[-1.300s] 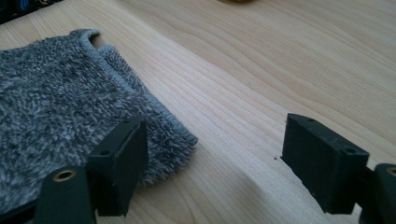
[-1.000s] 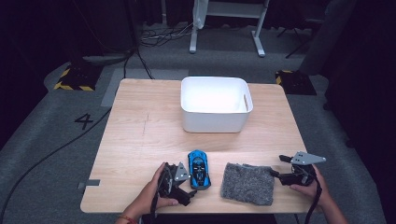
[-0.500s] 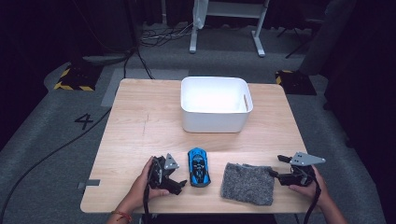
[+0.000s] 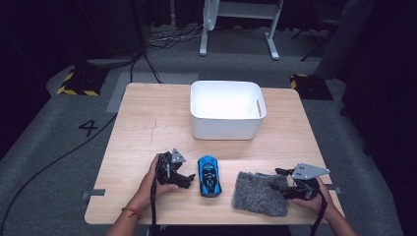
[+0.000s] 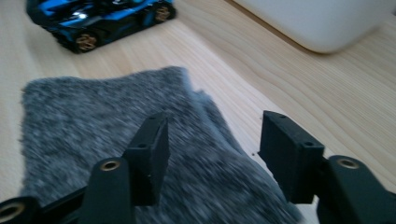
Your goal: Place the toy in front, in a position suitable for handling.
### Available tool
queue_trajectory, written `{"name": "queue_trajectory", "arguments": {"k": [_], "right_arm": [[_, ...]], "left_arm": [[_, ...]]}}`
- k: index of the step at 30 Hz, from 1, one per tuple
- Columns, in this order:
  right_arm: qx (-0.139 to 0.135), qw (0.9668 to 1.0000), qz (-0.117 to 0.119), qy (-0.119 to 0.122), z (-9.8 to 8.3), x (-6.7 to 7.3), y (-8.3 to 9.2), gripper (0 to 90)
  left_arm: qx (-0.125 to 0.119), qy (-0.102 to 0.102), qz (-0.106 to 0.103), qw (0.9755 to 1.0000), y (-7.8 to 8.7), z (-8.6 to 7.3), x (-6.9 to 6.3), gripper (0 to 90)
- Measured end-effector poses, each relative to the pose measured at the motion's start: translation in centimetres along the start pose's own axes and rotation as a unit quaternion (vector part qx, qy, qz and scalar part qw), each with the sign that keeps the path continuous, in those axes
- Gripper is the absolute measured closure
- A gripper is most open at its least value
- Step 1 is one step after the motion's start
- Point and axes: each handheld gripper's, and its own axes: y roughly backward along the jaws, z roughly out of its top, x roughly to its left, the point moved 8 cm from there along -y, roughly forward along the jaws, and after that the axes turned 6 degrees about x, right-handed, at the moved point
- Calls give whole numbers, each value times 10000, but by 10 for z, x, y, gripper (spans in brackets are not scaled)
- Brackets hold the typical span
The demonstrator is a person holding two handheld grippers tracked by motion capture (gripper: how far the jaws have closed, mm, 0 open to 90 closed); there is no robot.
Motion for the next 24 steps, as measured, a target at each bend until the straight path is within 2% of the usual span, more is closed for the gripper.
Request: {"name": "queue_trajectory", "arguments": {"k": [1, 3, 4, 6, 7, 10, 13, 14, 15, 16, 18, 20, 21, 24], "right_arm": [[17, 9999, 74, 118, 7, 9, -5, 466], [28, 9998, 118, 173, 11, 15, -9, 488], [77, 9993, 213, 305, 19, 25, -15, 504], [75, 9991, 240, 335, 21, 28, -17, 523], [112, 9985, 352, 394, 26, 35, -22, 556], [193, 9979, 385, 479, 31, 42, -28, 608], [378, 9947, 503, 817, 41, 57, -41, 670], [378, 9947, 503, 817, 41, 57, -41, 670], [467, 9927, 566, 952, 48, 66, -50, 681], [467, 9927, 566, 952, 48, 66, -50, 681], [602, 9907, 616, 1049, 52, 75, -63, 704], [655, 9900, 580, 1103, 53, 77, -68, 712], [718, 9898, 565, 1092, 56, 78, -77, 740], [776, 9896, 617, 1041, 60, 80, -89, 751]], "left_arm": [[18, -82, -23, 10000, -3, 4, 0, 13], [17, -72, -31, 10000, -4, 7, 1, 12], [7, -44, -15, 10000, -7, 11, 2, 11], [12, -15, -33, 10000, -8, 12, 3, 5], [8, -9, -23, 10000, -9, 13, 4, 5], [1, -12, 3, 10000, -10, 15, 7, 5], [17, 45, 19, 10000, -13, 19, 11, 4], [17, 45, 19, 10000, -13, 19, 11, 4], [8, 48, 21, 10000, -14, 21, 12, 4], [5, 69, 25, 10000, -15, 22, 12, 4], [21, 37, -18, 10000, -18, 26, 14, 2], [16, 7, -14, 10000, -18, 27, 15, 2], [25, -20, -30, 10000, -19, 28, 15, 2], [29, -2, -25, 10000, -20, 29, 14, 3]]}}
